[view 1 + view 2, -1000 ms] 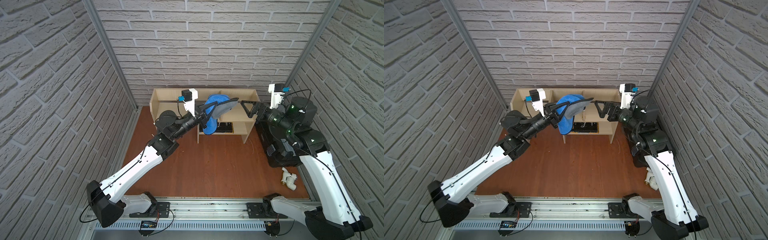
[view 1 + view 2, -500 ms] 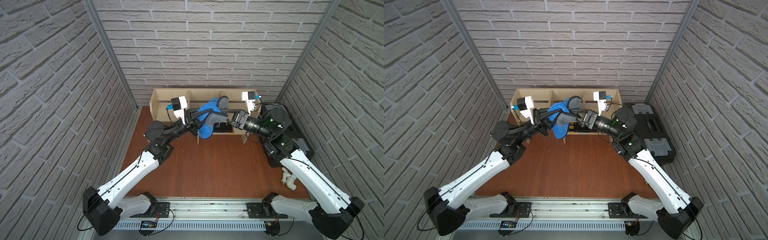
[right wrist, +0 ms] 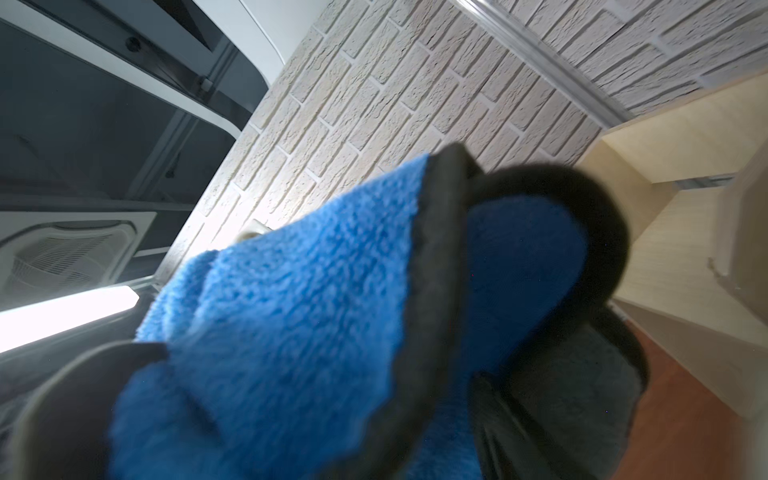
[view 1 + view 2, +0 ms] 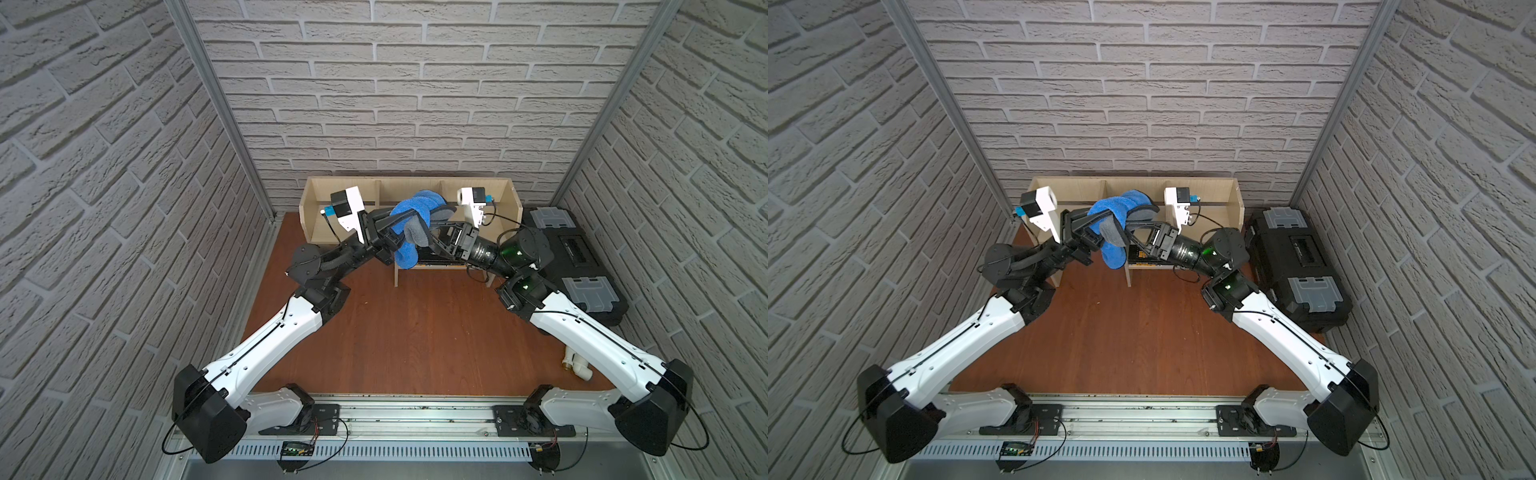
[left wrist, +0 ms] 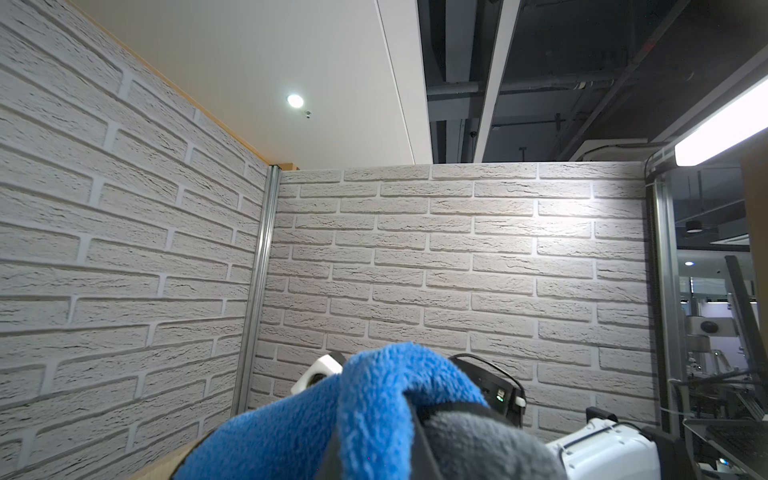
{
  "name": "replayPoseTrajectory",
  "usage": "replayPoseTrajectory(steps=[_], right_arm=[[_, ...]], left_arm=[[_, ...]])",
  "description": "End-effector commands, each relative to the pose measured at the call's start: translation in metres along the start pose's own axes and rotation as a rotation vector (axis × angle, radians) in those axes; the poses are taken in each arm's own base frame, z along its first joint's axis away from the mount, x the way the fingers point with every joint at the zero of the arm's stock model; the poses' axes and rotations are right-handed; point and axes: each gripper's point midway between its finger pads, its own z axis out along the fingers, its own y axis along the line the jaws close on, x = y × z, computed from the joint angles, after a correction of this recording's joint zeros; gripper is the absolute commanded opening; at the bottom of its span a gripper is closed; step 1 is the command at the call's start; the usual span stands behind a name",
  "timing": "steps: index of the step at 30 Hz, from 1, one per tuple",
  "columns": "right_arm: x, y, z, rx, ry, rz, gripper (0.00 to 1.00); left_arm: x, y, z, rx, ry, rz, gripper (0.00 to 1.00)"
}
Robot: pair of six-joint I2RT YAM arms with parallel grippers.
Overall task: Wipe the bookshelf clean with a cloth
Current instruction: Adjust the cleaning item, then hold the shelf at the center of the board.
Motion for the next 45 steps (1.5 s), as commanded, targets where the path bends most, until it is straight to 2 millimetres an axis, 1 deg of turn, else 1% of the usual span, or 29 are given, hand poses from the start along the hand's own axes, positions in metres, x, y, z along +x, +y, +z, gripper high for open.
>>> replayPoseTrajectory(steps=[1,3,5,7,8,9,10,11,12,13,14,15,16,17,19,22,23,26,28,30,34,35,37,39,42,45], right_arm=[[-0.018,0.034,0.003,-0.095,-0.064,-0.031,0.52],[-0.021,0.041,0.003,-0.103,-0.066,-0.048,0.38],[-0.023,0.045,0.002,-0.109,-0.071,-0.057,0.26],[-0.022,0.048,0.001,-0.109,-0.067,-0.069,0.12],[-0.021,0.047,0.0,-0.099,-0.065,-0.075,0.06],[-0.021,0.045,-0.001,-0.077,-0.066,-0.084,0.03],[-0.02,0.042,-0.003,-0.051,-0.066,-0.094,0.03],[-0.02,0.041,-0.005,-0.029,-0.064,-0.108,0.03],[-0.02,0.04,-0.007,0.006,-0.06,-0.131,0.03],[-0.02,0.036,-0.011,0.067,-0.051,-0.159,0.02],[-0.021,0.032,-0.016,0.136,-0.046,-0.193,0.03],[-0.023,0.029,-0.024,0.219,-0.039,-0.246,0.03],[-0.028,0.029,-0.034,0.306,-0.042,-0.309,0.03],[-0.032,0.029,-0.044,0.385,-0.039,-0.361,0.03],[-0.05,0.026,-0.068,0.584,-0.05,-0.465,0.03],[-0.08,0.018,-0.098,0.803,-0.078,-0.533,0.03],[-0.089,0.015,-0.103,0.843,-0.083,-0.54,0.03],[-0.11,-0.009,-0.118,0.972,-0.071,-0.517,0.03],[-0.12,-0.036,-0.124,1.029,-0.047,-0.479,0.03],[-0.122,-0.062,-0.13,1.086,-0.016,-0.458,0.03],[-0.12,-0.111,-0.142,1.188,0.025,-0.422,0.03],[-0.119,-0.121,-0.145,1.213,0.033,-0.415,0.03],[-0.116,-0.142,-0.153,1.274,0.064,-0.409,0.03],[-0.115,-0.157,-0.163,1.33,0.086,-0.408,0.03],[-0.116,-0.175,-0.178,1.396,0.099,-0.395,0.03],[-0.117,-0.188,-0.19,1.441,0.103,-0.382,0.03]], left_arm=[[0.008,-0.01,-0.004,0.05,-0.001,-0.017,0.0],[0.016,-0.005,-0.007,0.029,0.016,-0.026,0.0],[0.025,0.001,-0.01,-0.001,0.038,-0.029,0.0],[0.033,0.012,-0.014,-0.065,0.065,-0.019,0.0],[0.036,0.017,-0.017,-0.096,0.078,-0.01,0.08],[0.039,0.022,-0.018,-0.13,0.091,-0.001,0.26],[0.043,0.028,-0.02,-0.162,0.109,0.003,0.46],[0.045,0.033,-0.021,-0.193,0.126,0.01,0.58],[0.047,0.041,-0.023,-0.241,0.151,0.018,0.81],[0.047,0.048,-0.026,-0.292,0.178,0.036,0.98],[0.049,0.056,-0.029,-0.353,0.219,0.051,0.98],[0.046,0.063,-0.034,-0.416,0.254,0.084,0.98],[0.038,0.068,-0.039,-0.482,0.281,0.126,0.98],[0.029,0.074,-0.044,-0.545,0.298,0.164,0.98],[0.003,0.083,-0.062,-0.693,0.317,0.243,0.99],[-0.032,0.093,-0.089,-0.846,0.348,0.334,0.98],[-0.041,0.1,-0.102,-0.923,0.373,0.353,0.98],[-0.066,0.134,-0.164,-1.28,0.449,0.414,0.98],[-0.068,0.151,-0.201,-1.423,0.499,0.444,0.99],[-0.062,0.166,-0.227,-1.487,0.53,0.42,0.98],[-0.044,0.2,-0.26,-1.566,0.608,0.371,0.98],[-0.04,0.207,-0.263,-1.563,0.617,0.358,0.98],[-0.04,0.22,-0.281,-1.611,0.623,0.352,0.98],[-0.039,0.231,-0.293,-1.628,0.609,0.323,0.98],[-0.035,0.246,-0.309,-1.614,0.571,0.25,0.98],[-0.026,0.258,-0.314,-1.58,0.57,0.224,0.98]])
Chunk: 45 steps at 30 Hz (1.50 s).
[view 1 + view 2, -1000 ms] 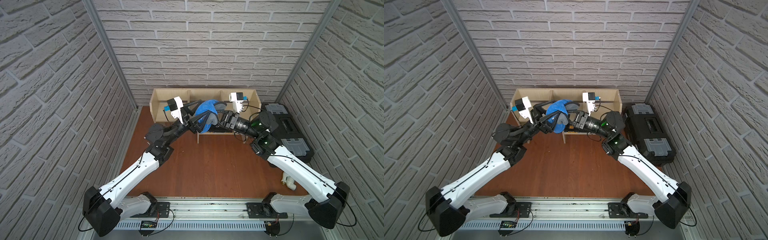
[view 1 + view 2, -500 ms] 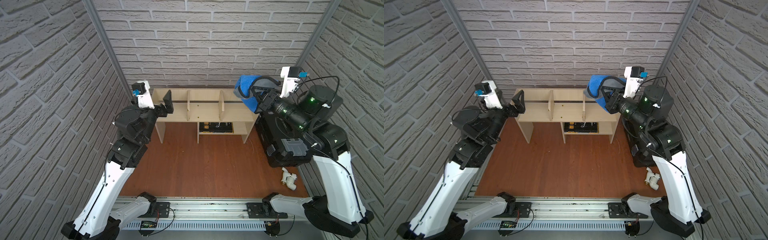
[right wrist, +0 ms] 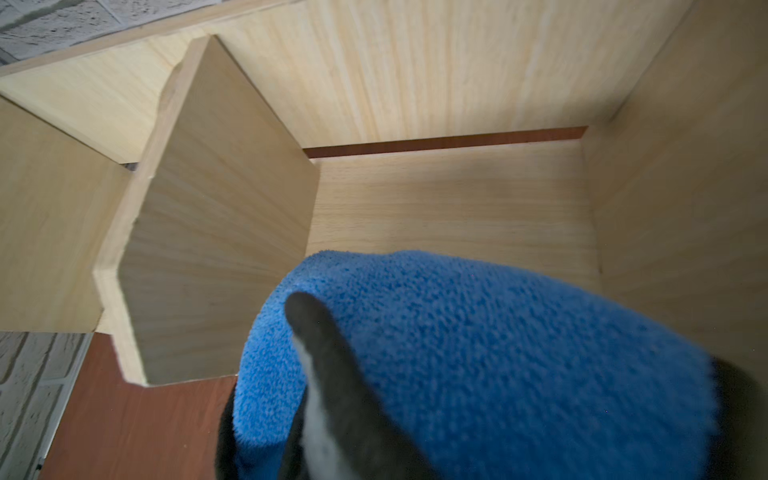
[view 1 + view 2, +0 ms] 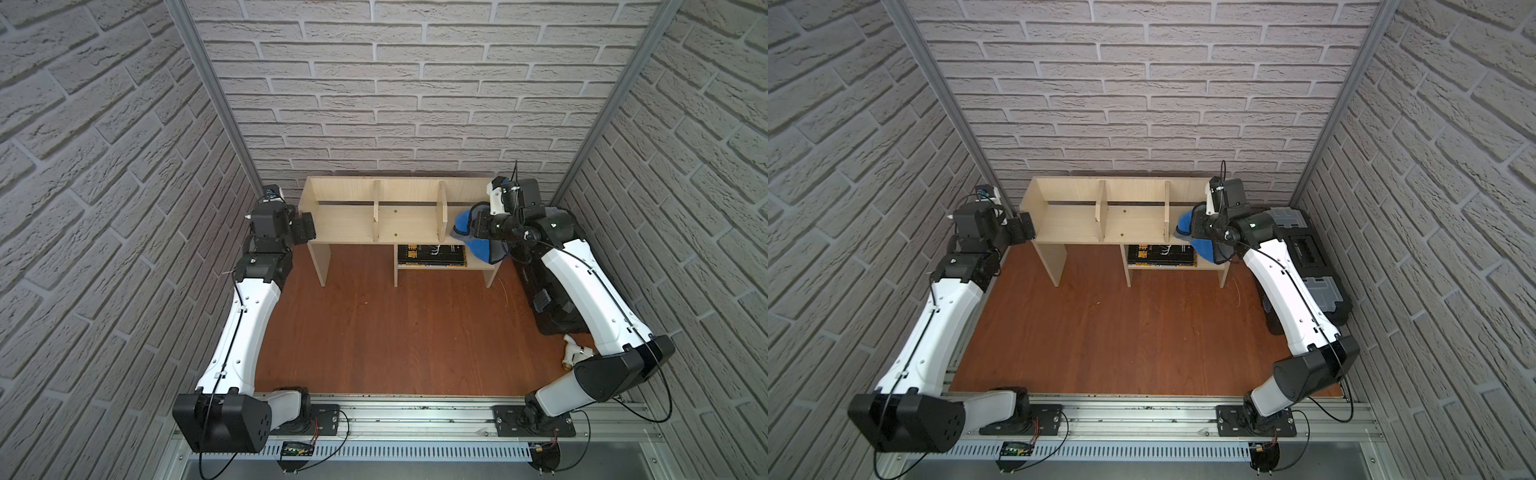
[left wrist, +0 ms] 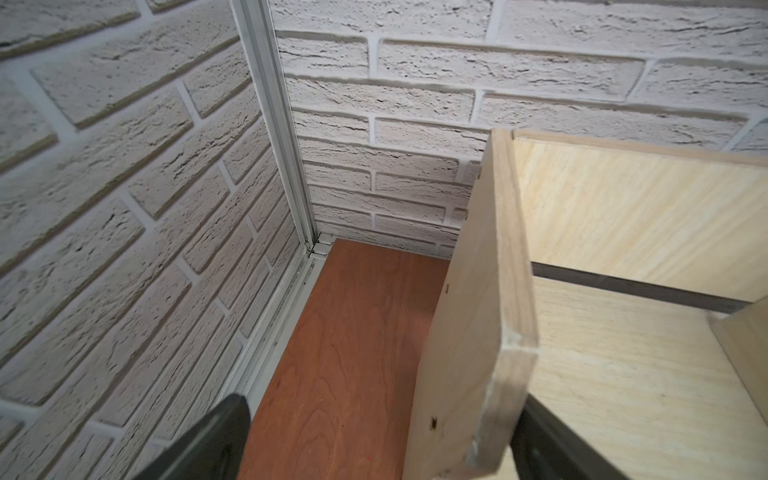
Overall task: Wipe the bookshelf clean with a cloth
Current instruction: Hold the shelf at the center of the board, then wipe the dust from the shelf.
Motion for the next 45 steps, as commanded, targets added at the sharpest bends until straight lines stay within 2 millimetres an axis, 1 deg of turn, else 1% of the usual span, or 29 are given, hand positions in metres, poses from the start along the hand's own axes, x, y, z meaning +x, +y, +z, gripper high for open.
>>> replayPoseTrajectory(steps=[1,4,8,10,12,13,16,17,20,23,24,27,29,31,33,36,38,41,43,45], right_arm=[[-0.013,-0.017,-0.005,0.06,-0.063,-0.013,0.03],[-0.009,-0.026,0.009,0.092,-0.037,-0.012,0.03],[0.001,-0.029,0.027,0.096,-0.006,-0.008,0.03],[0.005,-0.027,0.035,0.085,0.011,-0.004,0.03],[0.009,-0.026,0.042,0.076,0.027,0.002,0.03],[0.01,-0.024,0.045,0.068,0.033,0.005,0.03],[0.011,-0.019,0.05,0.04,0.036,0.013,0.03],[0.01,-0.017,0.052,0.028,0.035,0.016,0.03],[0.009,-0.007,0.057,-0.022,0.038,0.024,0.03],[0.005,0.008,0.061,-0.08,0.034,0.034,0.03],[0.005,0.013,0.061,-0.091,0.032,0.034,0.03],[0.003,0.027,0.064,-0.132,0.026,0.041,0.03],[0.006,0.036,0.07,-0.171,0.044,0.054,0.03],[0.009,0.034,0.073,-0.155,0.059,0.06,0.03],[0.012,0.024,0.07,-0.106,0.055,0.06,0.03],[0.014,0.005,0.054,-0.013,0.017,0.041,0.03],[0.01,-0.013,0.039,0.067,-0.032,0.023,0.02],[0.001,-0.04,0.022,0.212,-0.073,-0.031,0.03],[-0.002,-0.048,0.019,0.263,-0.07,-0.07,0.03],[-0.001,-0.046,0.025,0.259,-0.048,-0.085,0.03]], left_arm=[[-0.01,-0.005,0.012,0.079,-0.062,-0.043,0.98],[-0.005,-0.025,0.019,0.194,-0.077,-0.059,0.98],[0.001,-0.048,0.021,0.317,-0.1,-0.056,0.98],[0.003,-0.057,0.02,0.369,-0.106,-0.048,0.92],[0.004,-0.064,0.019,0.405,-0.11,-0.033,0.78],[0.005,-0.065,0.02,0.405,-0.102,-0.029,0.69],[0.006,-0.06,0.021,0.366,-0.09,-0.029,0.42],[0.006,-0.057,0.021,0.346,-0.091,-0.033,0.35],[0.009,-0.051,0.019,0.311,-0.097,-0.035,0.19],[0.011,-0.051,0.013,0.309,-0.111,-0.029,0.04],[0.011,-0.05,0.012,0.305,-0.115,-0.024,0.0],[0.012,-0.049,0.006,0.303,-0.126,-0.019,0.0],[0.014,-0.05,0.001,0.311,-0.141,-0.017,0.0],[0.014,-0.052,-0.004,0.318,-0.15,-0.008,0.0],[0.012,-0.054,-0.009,0.325,-0.159,0.008,0.0],[0.014,-0.056,-0.011,0.329,-0.162,0.018,0.0],[0.02,-0.058,-0.005,0.336,-0.138,0.022,0.0],[0.027,-0.062,0.004,0.36,-0.095,0.024,0.0],[0.026,-0.064,0.007,0.374,-0.088,0.022,0.0],[0.025,-0.062,0.01,0.375,-0.084,0.017,0.0]])
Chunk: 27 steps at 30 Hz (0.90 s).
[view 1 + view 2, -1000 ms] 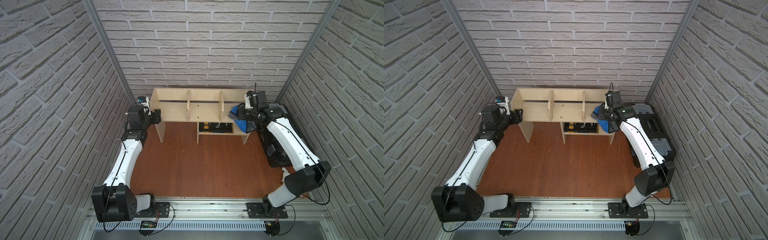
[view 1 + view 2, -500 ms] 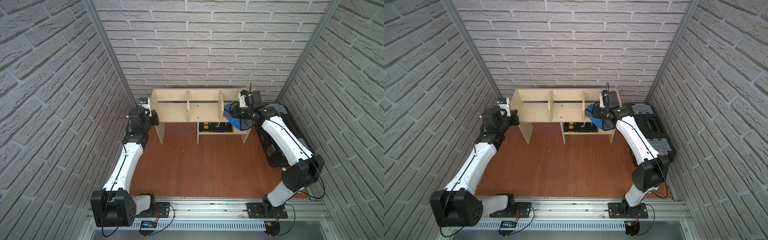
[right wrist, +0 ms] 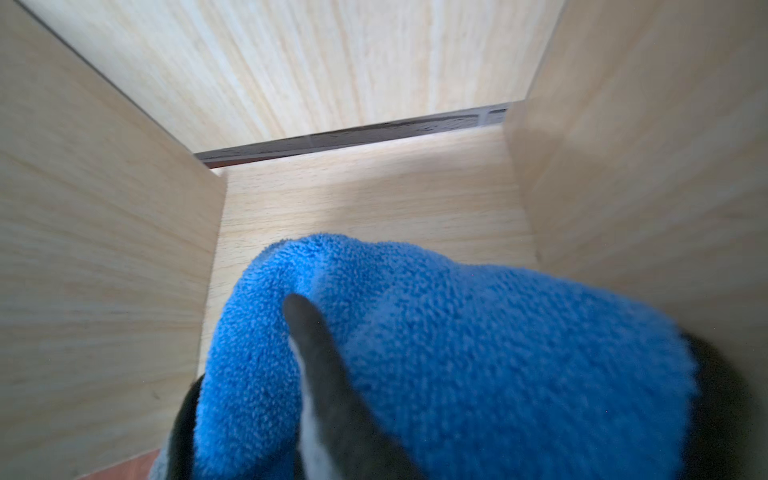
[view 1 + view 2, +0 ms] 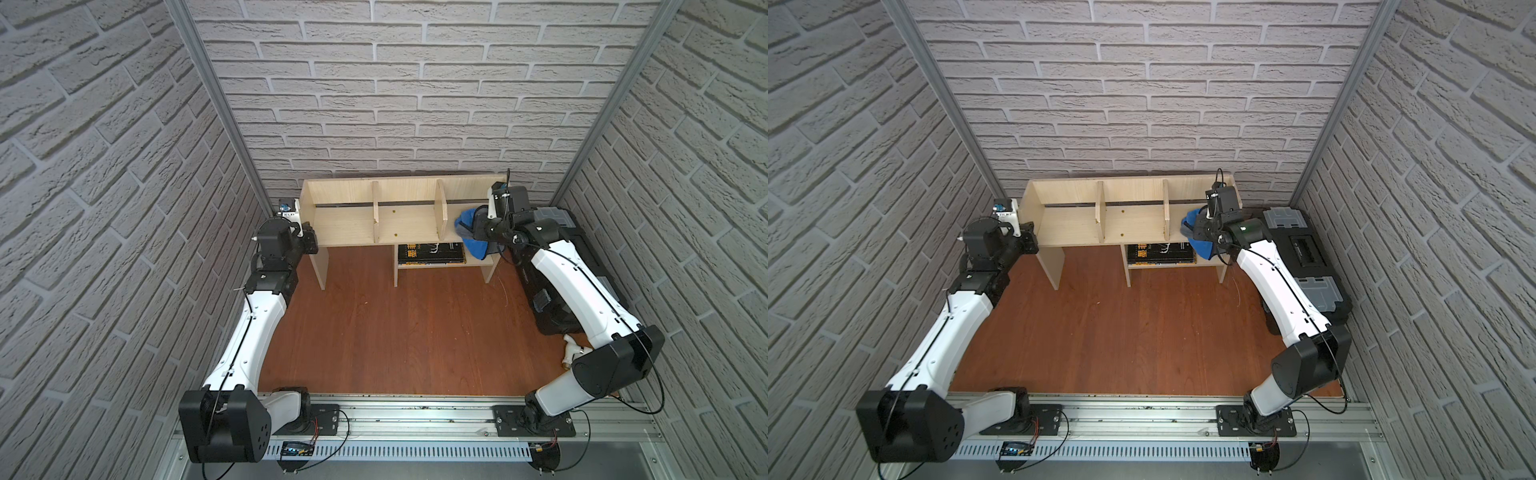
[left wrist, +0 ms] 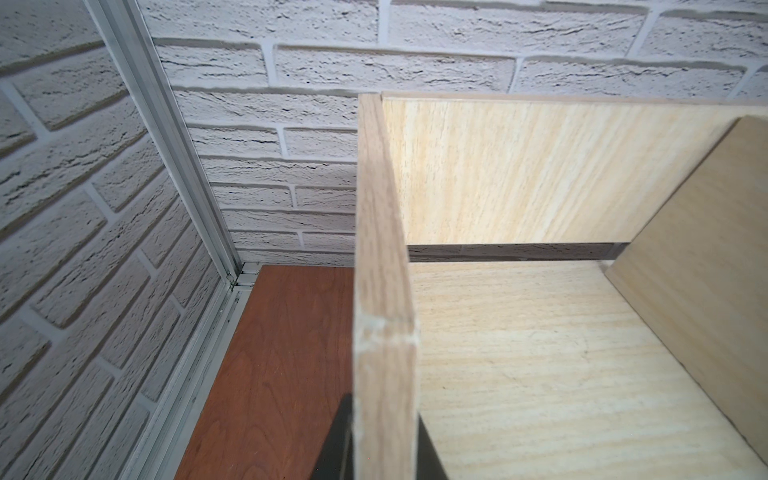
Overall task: Wipe the bookshelf clean with a cloth
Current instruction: Wipe the dust from the shelf.
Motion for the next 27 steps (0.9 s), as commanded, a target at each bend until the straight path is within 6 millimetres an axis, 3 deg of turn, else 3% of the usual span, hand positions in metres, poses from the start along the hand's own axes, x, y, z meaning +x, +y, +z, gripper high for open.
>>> replayPoseTrajectory(steps=[1,6,13,17,20,23,27], right_arm=[[-0.004,-0.014,-0.001,0.078,-0.003,-0.053,0.03],[-0.007,0.027,0.012,-0.127,0.005,-0.009,0.03],[-0.053,0.059,0.011,-0.25,-0.107,0.01,0.03],[-0.073,0.04,0.006,-0.133,-0.192,-0.015,0.03],[-0.074,0.015,0.002,0.012,-0.211,-0.066,0.03],[-0.059,-0.014,0.001,0.164,-0.173,-0.116,0.03],[-0.031,-0.025,-0.005,0.176,-0.148,-0.118,0.03]], left_arm=[[-0.009,-0.017,0.002,0.125,-0.007,-0.05,0.0],[-0.004,-0.015,0.011,0.142,0.02,-0.065,0.0],[-0.003,-0.019,0.01,0.162,0.016,-0.078,0.0],[-0.003,-0.023,0.007,0.175,0.009,-0.073,0.0],[-0.003,-0.024,0.006,0.173,0.009,-0.07,0.0],[-0.002,-0.023,0.006,0.166,0.011,-0.07,0.0],[-0.002,-0.024,0.006,0.171,0.012,-0.073,0.0]])
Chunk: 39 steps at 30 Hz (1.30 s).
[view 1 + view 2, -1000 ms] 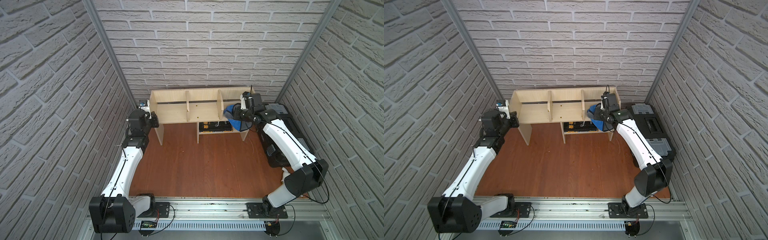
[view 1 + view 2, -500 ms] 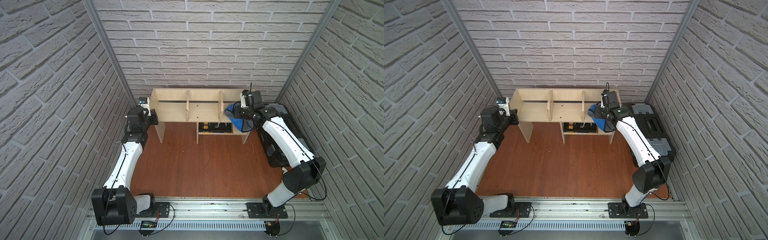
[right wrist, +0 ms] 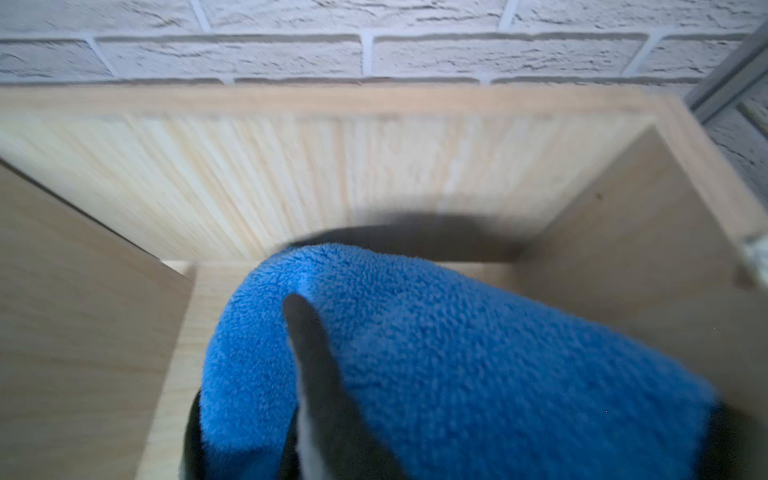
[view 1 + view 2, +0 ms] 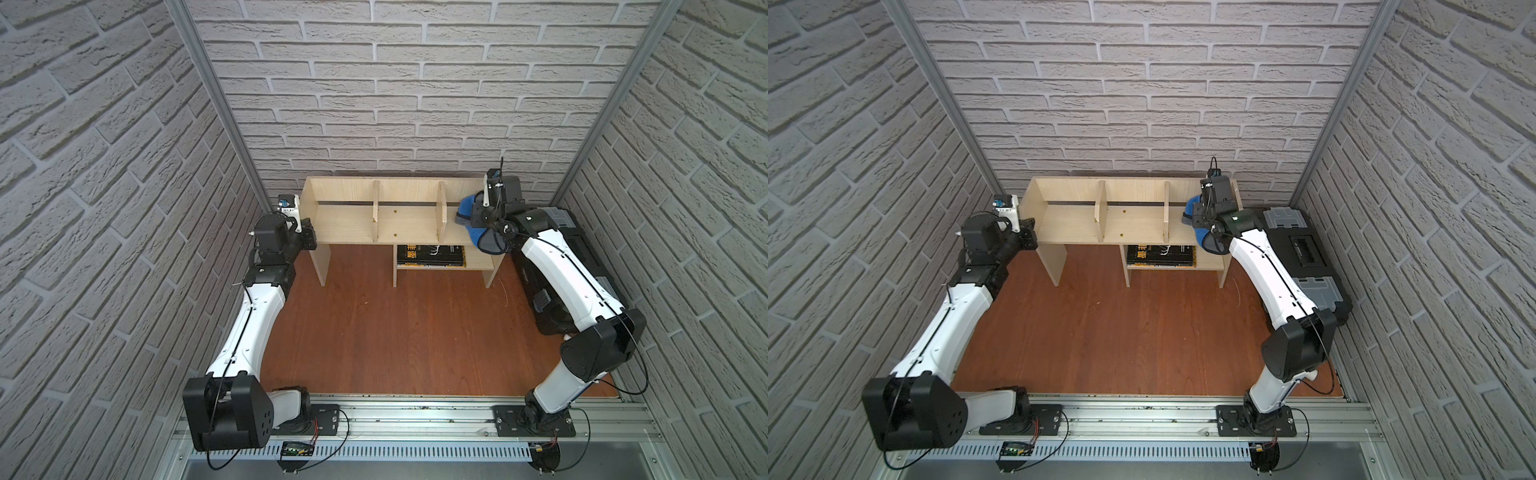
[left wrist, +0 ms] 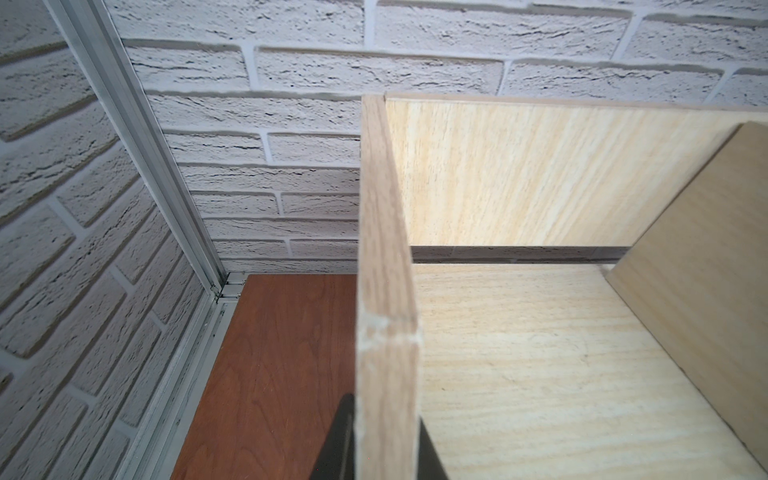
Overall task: Wipe the bookshelf clean with a cloth
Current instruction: Wipe the dust from the shelf.
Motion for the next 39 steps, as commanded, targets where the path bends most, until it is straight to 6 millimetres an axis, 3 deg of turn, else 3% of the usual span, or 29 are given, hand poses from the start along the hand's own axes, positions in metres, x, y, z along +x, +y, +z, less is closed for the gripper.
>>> replayPoseTrajectory(steps=[1,6,10,14,19,26,30,35,39], right_arm=[[0.004,-0.019,-0.027,0.058,-0.044,-0.006,0.03],[0.04,0.004,-0.032,-0.088,0.025,0.043,0.02],[0.05,0.035,-0.03,-0.249,0.07,0.122,0.03],[0.038,0.061,-0.024,-0.362,0.085,0.169,0.03],[0.005,0.068,-0.019,-0.366,0.05,0.169,0.03],[-0.058,0.062,-0.036,-0.33,-0.115,0.086,0.03],[-0.082,0.034,-0.048,-0.185,-0.224,0.04,0.02],[-0.068,-0.015,-0.038,0.11,-0.208,-0.046,0.03],[-0.038,-0.021,-0.028,0.138,-0.16,-0.07,0.03]], left_arm=[[0.002,-0.024,-0.005,0.123,0.008,-0.081,0.0],[0.0,-0.026,-0.007,0.125,0.002,-0.076,0.0],[0.001,-0.026,-0.005,0.125,0.006,-0.076,0.0],[0.002,-0.027,-0.005,0.131,0.011,-0.076,0.0],[0.003,-0.028,-0.006,0.131,0.012,-0.059,0.0],[0.005,-0.03,-0.005,0.134,0.021,-0.059,0.0],[0.005,-0.029,-0.006,0.13,0.023,-0.056,0.0],[0.006,-0.028,-0.005,0.125,0.03,-0.055,0.0],[0.006,-0.028,-0.004,0.127,0.032,-0.056,0.0]])
